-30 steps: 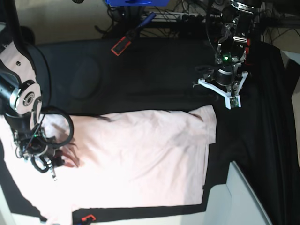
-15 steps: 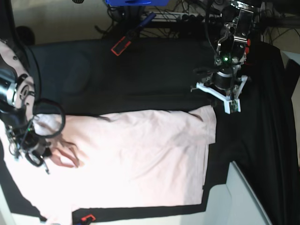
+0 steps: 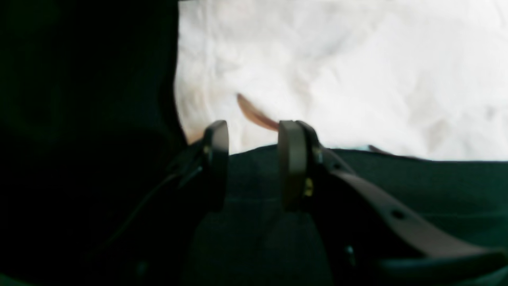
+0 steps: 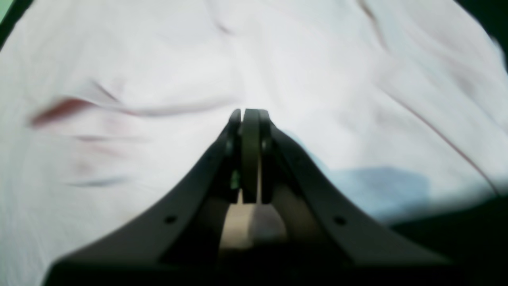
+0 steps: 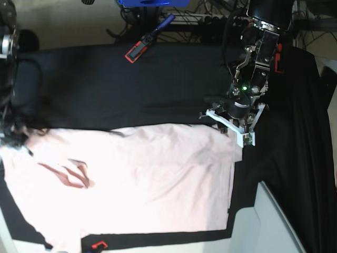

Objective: Fold the T-shirt properly
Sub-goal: 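Raise the right gripper away from the shirt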

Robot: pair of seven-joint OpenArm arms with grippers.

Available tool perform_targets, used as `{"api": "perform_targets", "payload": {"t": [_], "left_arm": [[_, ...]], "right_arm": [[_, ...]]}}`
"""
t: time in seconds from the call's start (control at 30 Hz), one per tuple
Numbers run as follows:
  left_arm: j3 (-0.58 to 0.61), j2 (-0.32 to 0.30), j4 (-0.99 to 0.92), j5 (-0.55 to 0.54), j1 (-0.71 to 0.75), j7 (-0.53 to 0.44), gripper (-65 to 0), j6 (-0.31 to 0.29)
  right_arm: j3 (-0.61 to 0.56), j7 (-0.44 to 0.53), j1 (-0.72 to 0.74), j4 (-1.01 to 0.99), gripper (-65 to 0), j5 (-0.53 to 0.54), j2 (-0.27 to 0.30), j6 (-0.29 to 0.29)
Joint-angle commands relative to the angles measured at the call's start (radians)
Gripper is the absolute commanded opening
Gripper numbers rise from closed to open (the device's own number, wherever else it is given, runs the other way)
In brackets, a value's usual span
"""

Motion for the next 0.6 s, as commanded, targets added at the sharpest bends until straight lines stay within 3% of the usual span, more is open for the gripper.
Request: {"api": "perform_targets", "payload": {"t": [0.0,0.13,0.27,0.43,0.57], "left_arm": [[-0.001,-0.006,0.039,-0.037,0.005,-0.020,-43.2,-0.004],[-0.001,-0.014,0.060,-0.197,0.044,-0.025,-43.2,-0.004],[-0.001,-0.014,0.054,-0.287,0.054,-0.025,-43.2,-0.002],[-0.001,-0.014,0.043,-0.447,0.062,-0.025,-43.2,-0.002],[-0.041,-0.006,0.001,-0.496,0.067,-0.026,-43.2,-0.002]], "right_arm": [[0.062,0.020,0.001,0.054,-56.9,0.010,0.025,0.005],[0.291,-0.048,-0.091,0.151,-45.3,0.008,-0.015,0.006],[0.404,-0.135,-0.100,0.171,-38.9,0.008,-0.021,0.012],[0.510,-0.213,-0.097,0.169,-37.6,0.010,-0.026,0.035],[0.551,-0.241,-0.094,0.148,-37.3,0.010,-0.026,0.037]]}}
